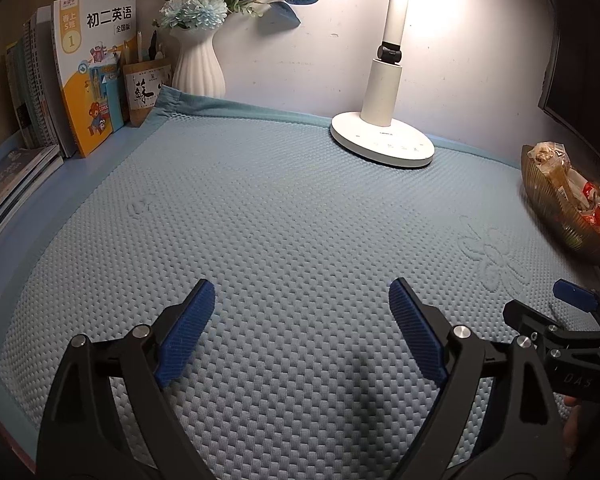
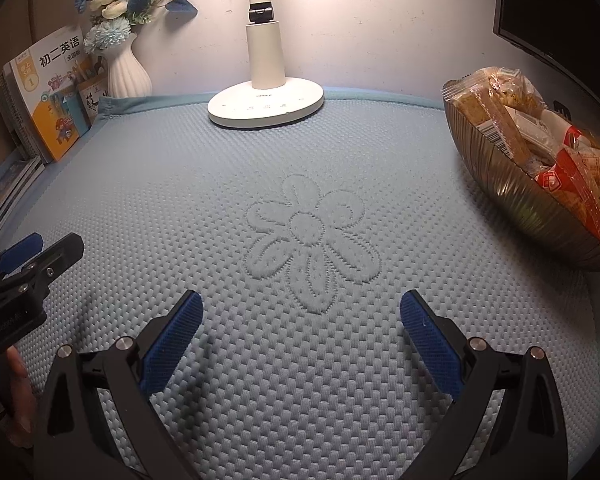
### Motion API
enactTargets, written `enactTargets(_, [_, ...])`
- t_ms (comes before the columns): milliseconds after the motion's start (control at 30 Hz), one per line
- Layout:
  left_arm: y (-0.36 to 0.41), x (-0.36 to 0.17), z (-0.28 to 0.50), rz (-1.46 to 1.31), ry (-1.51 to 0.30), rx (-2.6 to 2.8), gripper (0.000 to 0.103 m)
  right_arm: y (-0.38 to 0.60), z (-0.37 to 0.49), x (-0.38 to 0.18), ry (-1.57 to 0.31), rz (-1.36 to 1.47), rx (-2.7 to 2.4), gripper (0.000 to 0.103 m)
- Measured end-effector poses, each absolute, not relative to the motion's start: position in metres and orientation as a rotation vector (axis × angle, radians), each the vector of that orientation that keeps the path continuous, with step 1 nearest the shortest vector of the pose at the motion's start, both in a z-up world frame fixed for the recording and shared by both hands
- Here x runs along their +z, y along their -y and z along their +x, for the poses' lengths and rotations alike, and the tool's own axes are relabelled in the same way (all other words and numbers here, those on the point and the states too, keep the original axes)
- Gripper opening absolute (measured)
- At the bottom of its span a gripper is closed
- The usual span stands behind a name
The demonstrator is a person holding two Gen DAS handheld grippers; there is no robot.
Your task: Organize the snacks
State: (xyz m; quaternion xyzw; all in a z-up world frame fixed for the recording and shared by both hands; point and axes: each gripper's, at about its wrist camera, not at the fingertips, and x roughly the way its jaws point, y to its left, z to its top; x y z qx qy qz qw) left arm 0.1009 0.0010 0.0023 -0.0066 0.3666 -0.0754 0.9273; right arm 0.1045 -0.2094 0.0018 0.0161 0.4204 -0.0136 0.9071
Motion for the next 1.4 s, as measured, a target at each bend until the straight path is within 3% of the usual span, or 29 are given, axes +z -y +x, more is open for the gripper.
enactTargets(1400, [0.004, -0.015, 0.112, 0.045, -0.868, -0.100, 0.097, 0.215, 0.111, -0.004, -0.910, 0.067, -0.034, 0.098])
